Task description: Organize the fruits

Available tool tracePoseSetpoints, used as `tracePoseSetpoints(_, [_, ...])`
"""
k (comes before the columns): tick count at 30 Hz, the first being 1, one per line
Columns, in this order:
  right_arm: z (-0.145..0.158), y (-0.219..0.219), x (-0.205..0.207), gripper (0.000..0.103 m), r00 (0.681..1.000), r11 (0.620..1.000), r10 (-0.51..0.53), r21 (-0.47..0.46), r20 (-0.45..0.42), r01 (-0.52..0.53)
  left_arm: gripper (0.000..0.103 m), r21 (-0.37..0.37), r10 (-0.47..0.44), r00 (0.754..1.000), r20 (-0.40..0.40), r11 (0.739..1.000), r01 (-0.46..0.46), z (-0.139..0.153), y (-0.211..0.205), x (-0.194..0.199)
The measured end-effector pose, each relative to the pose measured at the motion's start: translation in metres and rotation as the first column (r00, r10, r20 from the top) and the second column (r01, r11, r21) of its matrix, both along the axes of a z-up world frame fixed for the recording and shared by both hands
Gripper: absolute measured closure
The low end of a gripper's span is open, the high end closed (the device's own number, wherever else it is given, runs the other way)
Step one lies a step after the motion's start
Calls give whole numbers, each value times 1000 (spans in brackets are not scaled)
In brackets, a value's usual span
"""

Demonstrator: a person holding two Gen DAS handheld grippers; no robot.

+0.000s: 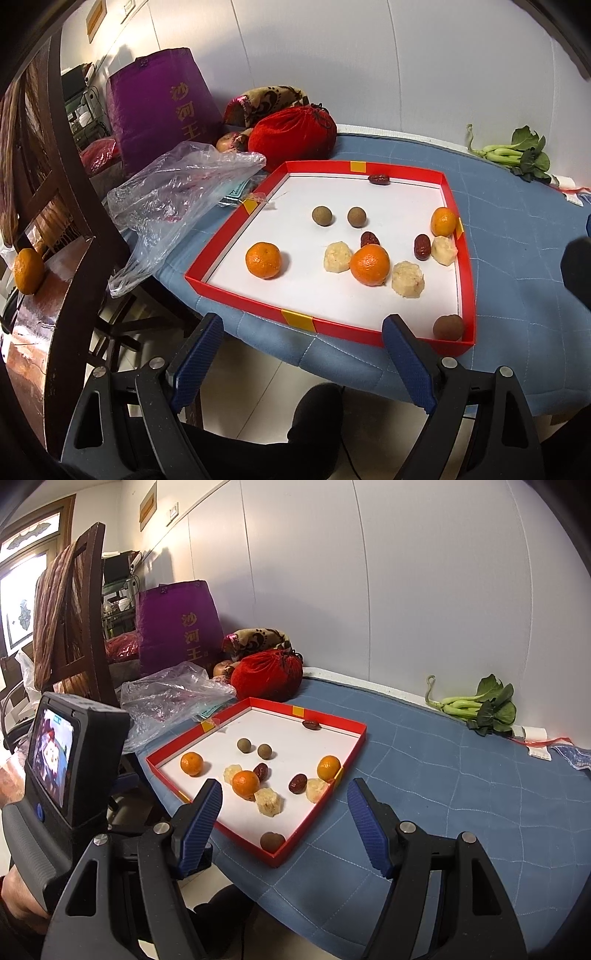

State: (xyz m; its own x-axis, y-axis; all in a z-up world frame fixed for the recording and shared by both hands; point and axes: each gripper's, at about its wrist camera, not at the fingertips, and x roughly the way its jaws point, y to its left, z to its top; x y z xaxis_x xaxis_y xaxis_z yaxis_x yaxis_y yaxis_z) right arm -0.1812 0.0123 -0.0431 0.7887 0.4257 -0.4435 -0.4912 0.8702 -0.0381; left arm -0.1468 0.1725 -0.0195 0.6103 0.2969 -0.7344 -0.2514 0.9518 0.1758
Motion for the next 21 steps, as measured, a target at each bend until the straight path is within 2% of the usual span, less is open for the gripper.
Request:
tracePoseSetpoints(6, [7, 4, 5, 33, 1000, 1000, -1, -2, 14, 1, 14, -12, 4, 1000, 6, 1000, -4, 1, 4, 0])
tracePoseSetpoints(11, [11, 7, 16, 33, 1000, 1000, 7, 8, -11, -7, 14, -45, -6, 1000, 7, 999, 6, 5, 6, 2])
tracePoseSetpoints(18, [19, 18, 27, 33, 1000, 1000, 30, -4, -3, -30, 14, -30, -13, 1000, 24, 999, 14, 10, 2, 6])
tracePoseSetpoints(20, [21, 20, 29, 33, 999, 999, 34, -3, 12, -34, 14, -49, -9, 999, 32, 999, 10, 11, 4, 10])
tracePoseSetpoints(21, [21, 20, 30, 33, 999, 999, 34, 0, 14, -34, 14, -82, -13, 999, 45, 997, 17, 12, 5, 11])
